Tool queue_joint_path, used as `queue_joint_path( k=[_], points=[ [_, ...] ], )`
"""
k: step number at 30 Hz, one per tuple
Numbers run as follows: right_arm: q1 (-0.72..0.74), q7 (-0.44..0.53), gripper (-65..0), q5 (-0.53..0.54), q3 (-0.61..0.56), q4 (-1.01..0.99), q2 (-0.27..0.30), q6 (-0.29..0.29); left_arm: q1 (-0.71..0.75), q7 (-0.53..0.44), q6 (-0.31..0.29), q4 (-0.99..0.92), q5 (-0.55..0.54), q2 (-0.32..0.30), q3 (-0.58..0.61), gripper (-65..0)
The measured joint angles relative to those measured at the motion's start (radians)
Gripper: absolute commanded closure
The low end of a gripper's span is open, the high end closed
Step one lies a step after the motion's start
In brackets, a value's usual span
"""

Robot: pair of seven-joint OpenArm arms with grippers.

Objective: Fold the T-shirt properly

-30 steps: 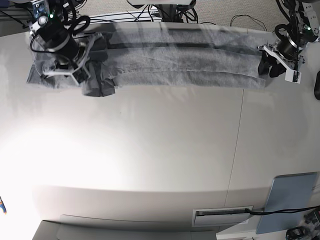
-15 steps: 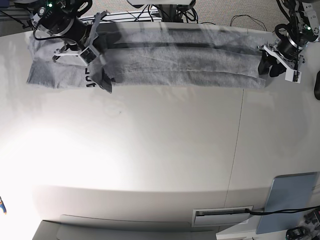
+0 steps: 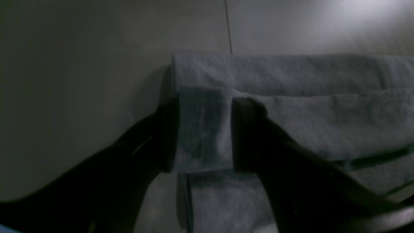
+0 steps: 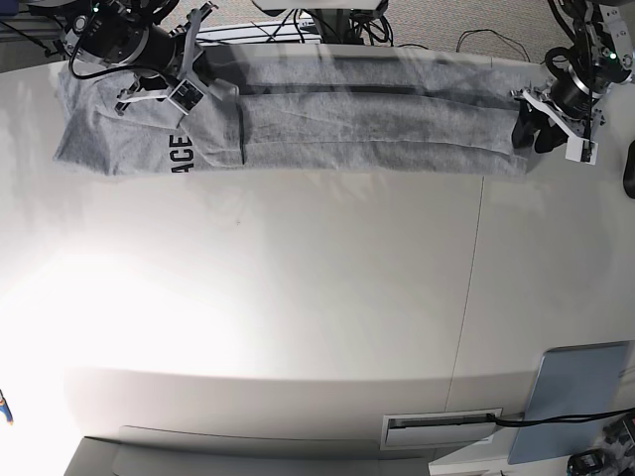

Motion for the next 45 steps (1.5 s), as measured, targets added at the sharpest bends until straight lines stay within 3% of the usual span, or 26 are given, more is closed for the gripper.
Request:
queue_joint_path(
  k=[10, 15, 19, 23, 33, 37, 41, 45],
  points=[
    [0.016, 0.0, -16.1, -0.017, 0.0, 0.0, 0.0, 0.004, 0.0, 0.0, 0.0, 0.0, 0.0, 0.0, 0.0, -27.2],
    [0.085, 0.005, -16.1, -0.064, 0.002, 0.0, 0.0, 0.003, 0.0, -0.005, -0.036, 0.0, 0.0, 0.0, 0.0, -33.1],
    [0.104, 0.01, -16.1, -0.071, 0.002, 0.0, 0.0, -0.005, 0.0, -0.004, -0.038, 0.0, 0.0, 0.0, 0.0, -33.7],
    [0.104, 0.013, -16.1, -0.071, 0.002, 0.0, 0.0, -0.005, -0.001, 0.003, 0.026, -0.013, 0.012, 0.003, 0.0, -33.7],
    [0.104, 0.013, -16.1, -0.071, 0.002, 0.0, 0.0, -0.005, -0.003, -0.026, 0.027, -0.15, 0.042, 0.008, 0.0, -33.7],
    [0.103, 0.013, -16.1, -0.071, 0.002, 0.0, 0.0, -0.005, -0.003, -0.027, -0.036, -0.186, -0.033, 0.009, 0.0, -33.7],
    [0.103, 0.013, -16.1, -0.071, 0.002, 0.0, 0.0, -0.005, -0.028, -0.024, -0.038, -0.211, -0.057, 0.009, 0.0, -33.6],
    [0.103, 0.013, -16.1, -0.071, 0.002, 0.0, 0.0, -0.005, -0.085, 0.042, -0.039, -0.237, -0.092, 0.015, -0.001, -33.5]
  ],
)
